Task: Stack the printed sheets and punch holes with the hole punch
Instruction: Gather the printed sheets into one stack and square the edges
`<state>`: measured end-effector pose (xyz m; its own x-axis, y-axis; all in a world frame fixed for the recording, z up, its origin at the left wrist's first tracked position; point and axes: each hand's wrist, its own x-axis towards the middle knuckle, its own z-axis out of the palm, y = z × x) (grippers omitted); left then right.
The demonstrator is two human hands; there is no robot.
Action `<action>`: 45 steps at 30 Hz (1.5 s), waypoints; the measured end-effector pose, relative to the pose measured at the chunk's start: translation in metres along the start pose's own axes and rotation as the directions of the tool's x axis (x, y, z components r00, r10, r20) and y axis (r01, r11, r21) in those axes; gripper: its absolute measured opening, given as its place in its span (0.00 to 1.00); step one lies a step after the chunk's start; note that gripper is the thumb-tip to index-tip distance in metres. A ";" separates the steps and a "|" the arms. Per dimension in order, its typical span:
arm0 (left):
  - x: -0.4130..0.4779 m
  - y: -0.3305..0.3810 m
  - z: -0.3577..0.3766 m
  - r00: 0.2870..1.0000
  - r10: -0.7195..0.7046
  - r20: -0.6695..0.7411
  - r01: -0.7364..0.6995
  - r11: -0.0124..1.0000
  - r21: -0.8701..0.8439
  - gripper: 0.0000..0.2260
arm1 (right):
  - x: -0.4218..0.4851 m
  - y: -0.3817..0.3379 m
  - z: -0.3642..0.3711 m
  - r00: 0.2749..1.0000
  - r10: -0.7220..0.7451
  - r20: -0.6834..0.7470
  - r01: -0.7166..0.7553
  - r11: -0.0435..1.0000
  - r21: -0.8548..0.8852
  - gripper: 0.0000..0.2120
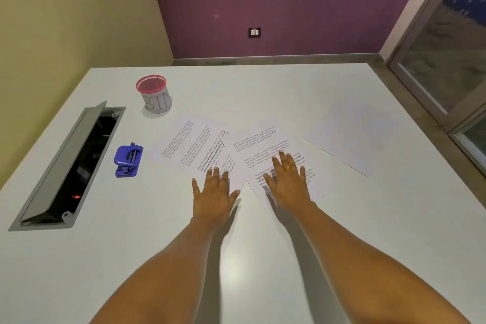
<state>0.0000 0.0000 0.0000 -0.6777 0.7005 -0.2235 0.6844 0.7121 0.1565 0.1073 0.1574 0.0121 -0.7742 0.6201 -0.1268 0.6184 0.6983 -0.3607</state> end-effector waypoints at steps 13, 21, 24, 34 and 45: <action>0.037 -0.024 0.001 0.995 0.025 0.096 -0.025 1.000 0.006 0.28 | 0.029 0.043 -0.013 0.974 0.165 0.153 -0.176 0.983 0.057 0.27; 0.035 -0.051 0.005 0.983 0.134 0.126 -0.119 0.986 -0.117 0.23 | 0.032 0.065 -0.004 0.939 0.242 0.243 -0.230 0.970 -0.081 0.34; 0.031 -0.065 0.000 0.981 0.181 0.074 -0.165 0.968 -0.188 0.19 | 0.030 0.062 0.003 0.953 0.258 0.158 -0.237 0.961 -0.144 0.35; 0.023 -0.100 -0.015 0.993 0.070 -0.095 -0.085 0.984 -0.157 0.11 | 0.031 0.054 0.000 0.941 0.339 0.018 -0.339 0.941 -0.007 0.22; 0.043 -0.065 -0.023 0.733 -0.672 0.103 0.661 0.669 -0.339 0.41 | 0.029 0.061 -0.009 0.842 0.539 0.028 -0.540 0.839 0.069 0.38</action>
<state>-0.0803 -0.0149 0.0026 -0.9292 0.0303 -0.3682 -0.0810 0.9557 0.2829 0.1238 0.2206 -0.0051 -0.3219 0.8884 -0.3273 0.9274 0.2264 -0.2977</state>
